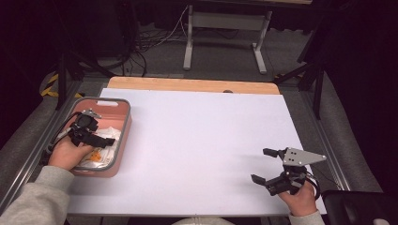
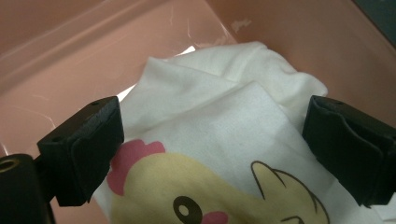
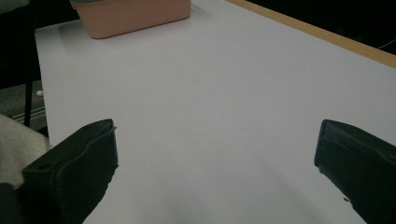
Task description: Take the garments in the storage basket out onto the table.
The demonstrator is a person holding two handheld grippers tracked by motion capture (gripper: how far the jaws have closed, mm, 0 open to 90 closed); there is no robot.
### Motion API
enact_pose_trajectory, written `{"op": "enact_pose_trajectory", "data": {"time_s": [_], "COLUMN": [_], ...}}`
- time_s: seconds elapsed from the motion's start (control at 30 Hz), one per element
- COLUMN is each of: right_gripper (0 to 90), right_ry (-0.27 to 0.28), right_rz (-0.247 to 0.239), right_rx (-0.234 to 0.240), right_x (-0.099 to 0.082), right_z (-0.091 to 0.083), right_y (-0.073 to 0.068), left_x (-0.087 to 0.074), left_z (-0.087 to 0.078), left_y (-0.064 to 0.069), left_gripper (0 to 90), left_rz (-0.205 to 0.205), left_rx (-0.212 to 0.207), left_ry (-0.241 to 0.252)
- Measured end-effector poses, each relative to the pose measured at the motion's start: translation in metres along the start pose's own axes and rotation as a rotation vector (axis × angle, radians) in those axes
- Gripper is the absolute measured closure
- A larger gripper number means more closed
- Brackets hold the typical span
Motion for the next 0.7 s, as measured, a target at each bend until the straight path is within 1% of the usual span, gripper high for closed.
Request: {"op": "enact_pose_trajectory", "data": {"time_s": [0.23,0.27,0.4,0.53,0.67,0.7], "right_gripper": [0.0,0.0,0.0,0.0,0.0,0.0], "right_ry": [-0.001,-0.001,-0.001,0.001,0.001,0.001], "right_rz": [-0.001,-0.001,-0.003,-0.002,-0.001,-0.001], "right_rx": [-0.002,-0.002,-0.002,-0.001,-0.001,-0.001], "right_x": [0.000,0.000,0.000,0.000,0.000,0.000], "right_z": [0.000,0.000,0.000,-0.001,-0.001,-0.001], "right_y": [0.000,0.000,0.000,0.000,0.000,0.000], "left_x": [-0.003,-0.004,-0.007,-0.009,-0.010,-0.011], "left_z": [0.004,0.004,0.006,0.009,0.010,0.010], "left_y": [0.001,0.002,0.001,0.002,0.001,0.002], "left_gripper": [7.2,7.8,10.5,12.3,16.3,17.6], "left_rz": [0.000,-0.003,-0.004,-0.023,-0.022,-0.018], "left_rx": [-0.010,-0.017,-0.021,-0.029,-0.023,-0.027], "left_ry": [-0.028,-0.033,-0.055,-0.079,-0.087,-0.092]}}
Point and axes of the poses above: each handheld gripper's, and its own axes: z roughly forward along the jaws, x roughly out of its top, y roughly to its right, the point moved 10 cm from there along z, roughly forward along the jaws, and after that the axes turned 5 degrees about y, right-handed, at the moved point
